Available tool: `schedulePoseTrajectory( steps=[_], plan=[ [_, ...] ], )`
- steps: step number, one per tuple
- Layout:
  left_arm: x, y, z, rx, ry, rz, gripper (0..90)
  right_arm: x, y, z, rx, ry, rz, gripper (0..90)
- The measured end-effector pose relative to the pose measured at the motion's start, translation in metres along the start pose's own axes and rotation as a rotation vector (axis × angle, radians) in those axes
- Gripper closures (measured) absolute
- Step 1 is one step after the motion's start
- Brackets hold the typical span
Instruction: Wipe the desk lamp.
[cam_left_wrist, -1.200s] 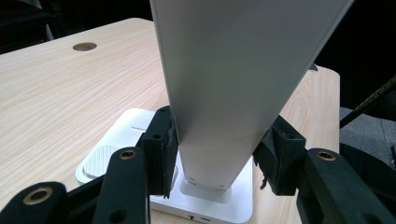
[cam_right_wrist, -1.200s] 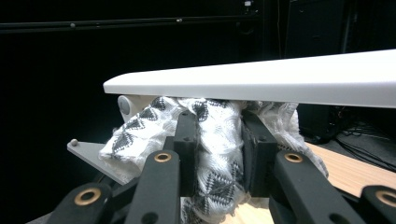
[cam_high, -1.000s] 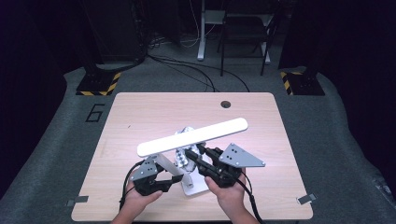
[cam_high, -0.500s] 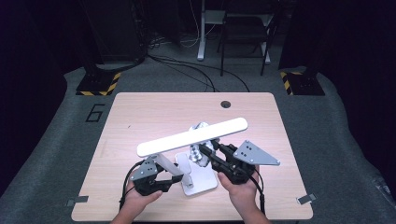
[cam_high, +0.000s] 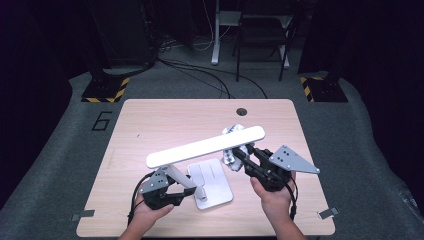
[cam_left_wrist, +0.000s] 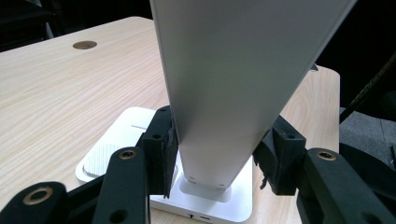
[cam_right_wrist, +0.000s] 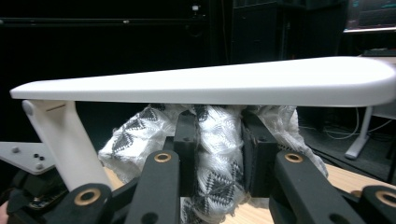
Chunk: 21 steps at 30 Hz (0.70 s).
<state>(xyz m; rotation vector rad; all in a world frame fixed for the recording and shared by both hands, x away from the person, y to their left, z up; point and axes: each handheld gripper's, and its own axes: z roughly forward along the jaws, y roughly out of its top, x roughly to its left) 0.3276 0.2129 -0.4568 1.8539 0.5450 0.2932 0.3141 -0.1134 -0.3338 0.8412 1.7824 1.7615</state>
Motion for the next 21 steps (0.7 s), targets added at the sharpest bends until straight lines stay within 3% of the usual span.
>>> schedulePoseTrajectory(
  steps=[21],
  plan=[
    [0.0,0.0,0.0,0.002,0.001,0.0,52.8,-0.039,0.007,-0.025,-0.02,-0.116,0.035,70.9]
  ],
)
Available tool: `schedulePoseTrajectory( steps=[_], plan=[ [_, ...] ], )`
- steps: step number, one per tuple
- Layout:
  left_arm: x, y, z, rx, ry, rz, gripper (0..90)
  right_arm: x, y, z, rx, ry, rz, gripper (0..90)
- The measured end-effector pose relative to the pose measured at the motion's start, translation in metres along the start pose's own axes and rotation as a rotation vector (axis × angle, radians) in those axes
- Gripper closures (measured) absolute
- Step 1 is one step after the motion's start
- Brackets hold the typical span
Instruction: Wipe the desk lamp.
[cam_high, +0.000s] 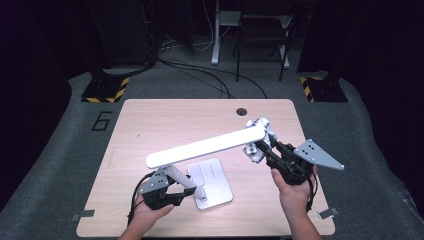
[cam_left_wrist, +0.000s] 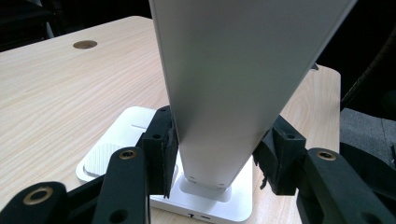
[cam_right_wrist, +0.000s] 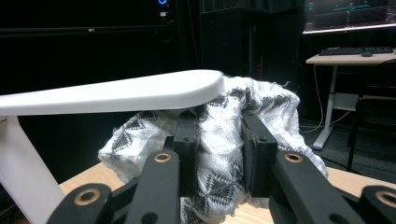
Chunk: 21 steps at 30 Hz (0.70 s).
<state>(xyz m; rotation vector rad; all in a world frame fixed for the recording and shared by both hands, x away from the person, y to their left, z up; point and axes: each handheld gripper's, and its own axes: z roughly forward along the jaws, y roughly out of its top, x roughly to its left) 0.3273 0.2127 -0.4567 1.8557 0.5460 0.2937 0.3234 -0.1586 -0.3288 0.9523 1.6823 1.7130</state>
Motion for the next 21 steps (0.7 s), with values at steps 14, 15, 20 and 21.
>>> schedulePoseTrajectory(
  steps=[14,15,20,21],
  plan=[
    [0.001,0.0,-0.001,0.006,-0.004,-0.005,52.9,0.014,-0.003,-0.01,-0.012,0.0,-0.039,70.8],
    [0.001,0.0,-0.001,0.006,-0.004,-0.005,52.9,0.015,-0.004,-0.01,-0.01,0.007,-0.033,70.8],
    [0.001,0.0,0.0,0.005,0.002,-0.001,52.8,0.021,-0.006,-0.007,-0.001,0.026,-0.044,70.8],
    [0.001,0.0,0.0,0.005,0.001,0.0,52.8,0.022,-0.006,-0.006,0.001,0.033,-0.046,70.8]
  ],
)
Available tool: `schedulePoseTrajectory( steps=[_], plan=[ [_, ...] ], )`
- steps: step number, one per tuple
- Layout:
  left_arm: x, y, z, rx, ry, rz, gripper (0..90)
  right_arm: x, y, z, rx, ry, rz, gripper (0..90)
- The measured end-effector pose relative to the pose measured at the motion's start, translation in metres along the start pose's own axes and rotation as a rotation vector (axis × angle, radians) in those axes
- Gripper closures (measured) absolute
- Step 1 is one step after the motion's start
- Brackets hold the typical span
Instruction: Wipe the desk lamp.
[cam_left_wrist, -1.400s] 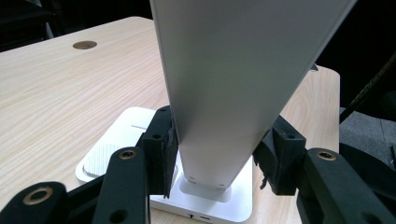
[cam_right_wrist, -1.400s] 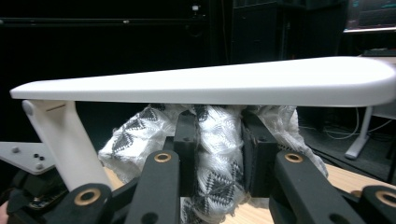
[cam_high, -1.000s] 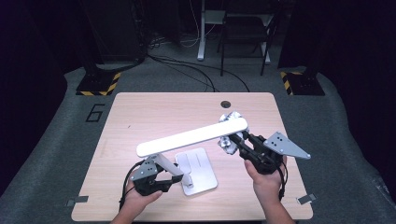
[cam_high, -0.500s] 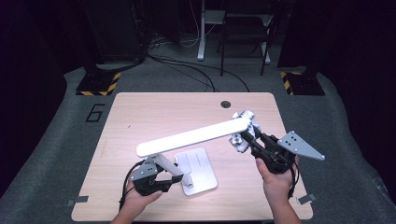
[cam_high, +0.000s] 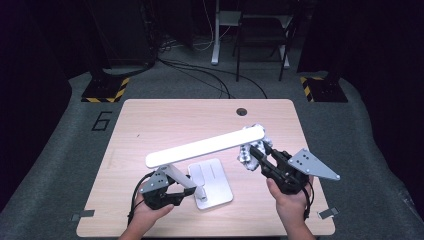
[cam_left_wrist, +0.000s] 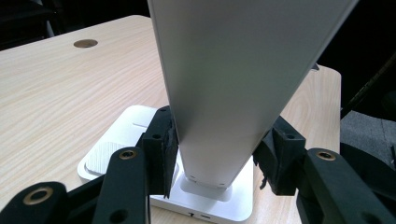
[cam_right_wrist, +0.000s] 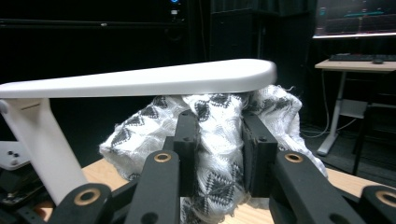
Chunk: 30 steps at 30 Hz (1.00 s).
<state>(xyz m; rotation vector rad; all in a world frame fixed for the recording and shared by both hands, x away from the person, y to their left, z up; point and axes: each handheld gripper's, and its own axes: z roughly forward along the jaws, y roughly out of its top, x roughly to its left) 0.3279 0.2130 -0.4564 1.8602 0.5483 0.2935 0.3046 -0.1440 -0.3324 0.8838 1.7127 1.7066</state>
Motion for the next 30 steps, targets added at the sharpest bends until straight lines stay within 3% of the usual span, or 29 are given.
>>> schedulePoseTrajectory(
  steps=[13,24,30],
  plan=[
    [-0.001,0.0,0.001,-0.002,0.008,-0.004,52.8,0.03,-0.003,0.013,0.019,0.089,-0.032,70.8],
    [-0.002,0.001,0.002,-0.002,0.007,-0.001,52.9,0.061,-0.01,0.032,0.041,0.197,-0.047,70.8],
    [-0.002,0.001,0.002,-0.004,0.008,-0.003,52.8,0.069,-0.012,0.036,0.044,0.23,-0.076,70.7]
  ],
)
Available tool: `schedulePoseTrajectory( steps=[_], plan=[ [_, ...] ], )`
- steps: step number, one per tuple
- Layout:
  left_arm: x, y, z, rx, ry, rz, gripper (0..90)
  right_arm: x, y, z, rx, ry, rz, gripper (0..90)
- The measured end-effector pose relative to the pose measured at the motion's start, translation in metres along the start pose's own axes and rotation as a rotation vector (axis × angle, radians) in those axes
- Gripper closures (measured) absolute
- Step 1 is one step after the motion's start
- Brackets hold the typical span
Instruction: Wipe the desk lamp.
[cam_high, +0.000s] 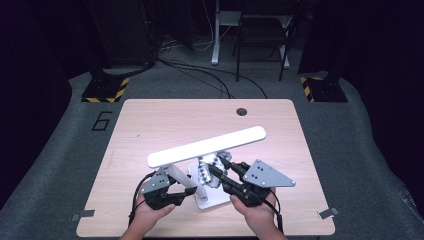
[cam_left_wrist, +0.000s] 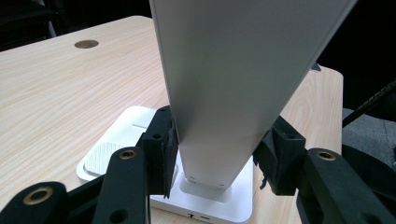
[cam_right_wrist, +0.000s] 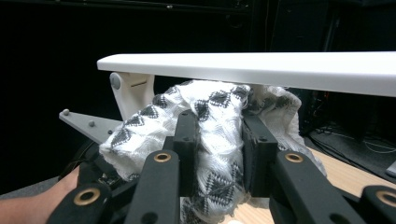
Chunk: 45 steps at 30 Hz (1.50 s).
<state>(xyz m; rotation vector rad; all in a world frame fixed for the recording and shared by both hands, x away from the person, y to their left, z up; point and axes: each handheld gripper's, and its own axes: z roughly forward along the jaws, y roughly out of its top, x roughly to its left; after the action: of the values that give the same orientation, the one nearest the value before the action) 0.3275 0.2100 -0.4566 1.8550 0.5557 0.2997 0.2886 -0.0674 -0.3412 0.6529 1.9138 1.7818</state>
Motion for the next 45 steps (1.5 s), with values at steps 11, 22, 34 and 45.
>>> schedulePoseTrajectory(
  steps=[11,22,34,45],
  plan=[
    [0.0,0.0,0.0,-0.002,-0.001,0.0,52.8,0.004,0.008,-0.007,0.002,0.045,-0.012,70.7],
    [0.0,0.0,0.0,-0.009,-0.004,-0.014,52.8,0.007,0.027,-0.025,-0.041,0.082,0.007,70.8],
    [-0.001,-0.001,0.001,-0.014,0.0,-0.017,52.8,0.004,0.065,-0.033,-0.098,0.056,-0.033,70.8],
    [0.0,-0.001,0.0,-0.005,-0.002,-0.006,52.8,-0.003,0.078,-0.025,-0.118,0.027,-0.042,70.9]
  ],
)
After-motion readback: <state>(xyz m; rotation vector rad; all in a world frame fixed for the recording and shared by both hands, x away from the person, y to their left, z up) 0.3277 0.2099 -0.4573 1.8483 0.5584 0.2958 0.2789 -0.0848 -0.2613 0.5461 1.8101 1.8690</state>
